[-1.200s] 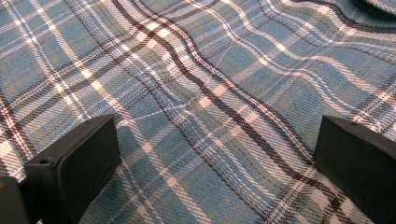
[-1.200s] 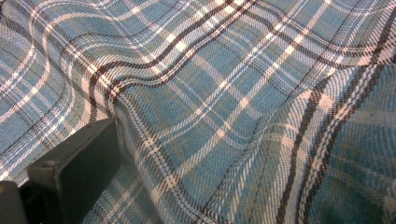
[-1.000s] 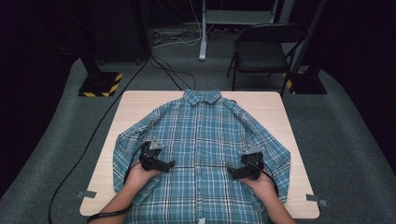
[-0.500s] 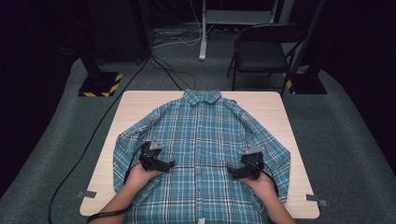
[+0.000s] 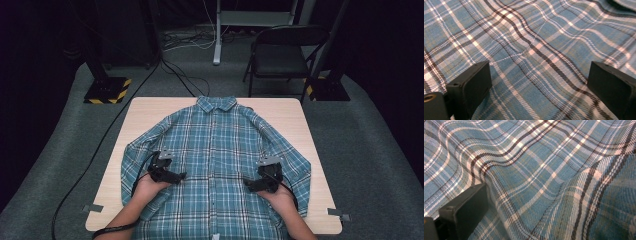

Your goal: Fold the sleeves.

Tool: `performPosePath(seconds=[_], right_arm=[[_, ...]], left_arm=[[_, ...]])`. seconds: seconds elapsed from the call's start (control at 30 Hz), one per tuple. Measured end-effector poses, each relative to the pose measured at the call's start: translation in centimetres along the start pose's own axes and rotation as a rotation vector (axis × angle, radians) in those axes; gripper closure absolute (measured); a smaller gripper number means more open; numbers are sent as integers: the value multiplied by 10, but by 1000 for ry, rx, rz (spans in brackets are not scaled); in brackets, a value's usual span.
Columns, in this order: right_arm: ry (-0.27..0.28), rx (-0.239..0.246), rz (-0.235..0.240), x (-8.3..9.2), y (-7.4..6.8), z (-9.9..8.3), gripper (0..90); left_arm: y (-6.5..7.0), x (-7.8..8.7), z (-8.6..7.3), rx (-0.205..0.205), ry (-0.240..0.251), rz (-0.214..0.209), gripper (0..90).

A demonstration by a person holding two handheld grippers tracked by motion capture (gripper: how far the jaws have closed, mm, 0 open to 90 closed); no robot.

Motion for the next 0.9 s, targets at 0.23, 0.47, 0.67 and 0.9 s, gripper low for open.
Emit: performPosePath(seconds=[0.23, 0.47, 0.67, 0.9], right_arm=[[0, 0, 0, 0, 0, 0, 0], [0, 0, 0, 0, 0, 0, 0], [0, 0, 0, 0, 0, 0, 0], [0, 0, 0, 0, 0, 0, 0]], left_arm=[[2, 13, 6, 20, 43, -10, 84], [0, 25, 6, 33, 57, 8, 71], [-3, 28, 5, 44, 55, 12, 75], [-9, 39, 7, 53, 84, 27, 85]])
Point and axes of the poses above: each handheld gripper's, and its own axes: x roughly backward along the jaws, z roughly out of its top, y roughly to its right, the point moved 9 cm from there along -x, roughly forward along the jaws, and after that the axes turned 11 degrees about -z, right-handed, at the moved point
